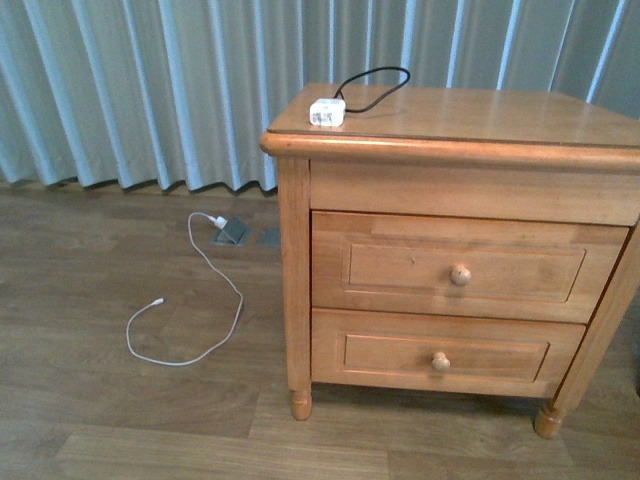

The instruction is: Put charger into drawer

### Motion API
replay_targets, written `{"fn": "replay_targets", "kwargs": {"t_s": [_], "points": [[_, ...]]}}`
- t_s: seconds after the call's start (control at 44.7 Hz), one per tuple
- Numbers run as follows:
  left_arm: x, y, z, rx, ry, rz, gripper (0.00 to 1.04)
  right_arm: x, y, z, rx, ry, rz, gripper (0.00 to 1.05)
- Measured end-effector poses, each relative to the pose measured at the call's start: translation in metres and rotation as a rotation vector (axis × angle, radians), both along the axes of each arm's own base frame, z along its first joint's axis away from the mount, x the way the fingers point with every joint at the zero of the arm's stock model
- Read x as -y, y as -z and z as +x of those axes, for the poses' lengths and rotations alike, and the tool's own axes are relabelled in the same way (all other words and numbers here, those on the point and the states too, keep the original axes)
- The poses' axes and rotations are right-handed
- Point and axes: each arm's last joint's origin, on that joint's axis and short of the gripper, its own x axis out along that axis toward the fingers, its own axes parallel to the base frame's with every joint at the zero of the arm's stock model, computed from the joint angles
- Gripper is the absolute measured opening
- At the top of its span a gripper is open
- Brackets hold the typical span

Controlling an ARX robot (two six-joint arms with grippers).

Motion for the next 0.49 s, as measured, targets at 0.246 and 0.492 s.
{"fn": "replay_targets", "kwargs": {"t_s": [0.246, 0.492], "points": [[0.0, 0.0, 0.0, 0.0, 0.0, 0.0, 0.99, -0.048, 0.007, 0.085, -0.081, -0.025, -0.069, 0.96], [0.0, 0.0, 0.0, 0.0, 0.0, 0.0, 0.99, -0.087, 0.028, 0.154, -0.118, -0.032, -0.099, 0.96]]}}
